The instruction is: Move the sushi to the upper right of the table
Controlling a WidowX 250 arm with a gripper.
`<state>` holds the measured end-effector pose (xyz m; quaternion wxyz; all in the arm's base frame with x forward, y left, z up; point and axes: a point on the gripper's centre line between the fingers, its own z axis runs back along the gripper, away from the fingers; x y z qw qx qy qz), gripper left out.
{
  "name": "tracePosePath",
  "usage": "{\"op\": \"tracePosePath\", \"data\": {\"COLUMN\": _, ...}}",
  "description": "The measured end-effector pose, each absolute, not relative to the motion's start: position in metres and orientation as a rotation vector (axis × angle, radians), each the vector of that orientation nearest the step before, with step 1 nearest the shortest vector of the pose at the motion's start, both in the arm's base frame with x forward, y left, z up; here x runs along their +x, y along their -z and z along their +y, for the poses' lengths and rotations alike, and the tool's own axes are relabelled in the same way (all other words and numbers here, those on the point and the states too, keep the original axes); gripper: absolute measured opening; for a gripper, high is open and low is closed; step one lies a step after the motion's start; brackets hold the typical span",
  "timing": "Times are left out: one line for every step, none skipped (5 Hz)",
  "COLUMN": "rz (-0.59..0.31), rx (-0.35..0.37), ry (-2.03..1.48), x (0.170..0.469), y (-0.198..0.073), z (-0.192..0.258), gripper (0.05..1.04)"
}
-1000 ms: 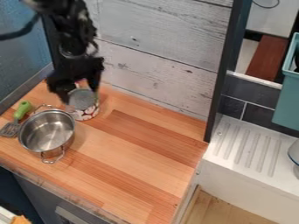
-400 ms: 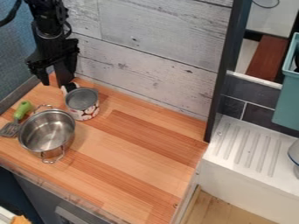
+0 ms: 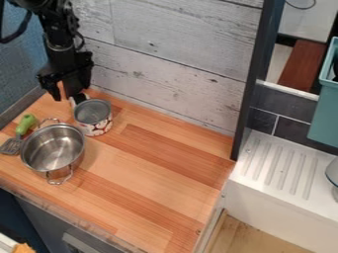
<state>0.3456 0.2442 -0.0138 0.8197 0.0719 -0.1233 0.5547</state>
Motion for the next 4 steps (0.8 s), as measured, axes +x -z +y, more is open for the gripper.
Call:
{"op": "tracePosePath", "data": {"rz": -0.261, "rx": 0.144, "ry": -1.168, "x": 0.347, "y": 0.017, "z": 0.243, "gripper": 1.0}}
{"op": "tracePosePath", "data": {"rz": -0.218, "rx": 0.123, "ry": -1.142, "x": 0.347, "y": 0.032, "z": 0.236, "gripper": 0.949}}
{"op": "tracePosePath", "data": {"rz": -0.218, "rx": 0.143, "ry": -1.148, "x": 0.348, "y": 0.036, "z": 0.239, "gripper": 0.686}}
{"op": "tracePosePath", "data": {"rz": -0.218, "rx": 0.152, "ry": -1.154, "x": 0.352, "y": 0.039, "z": 0.24, "gripper": 0.507}}
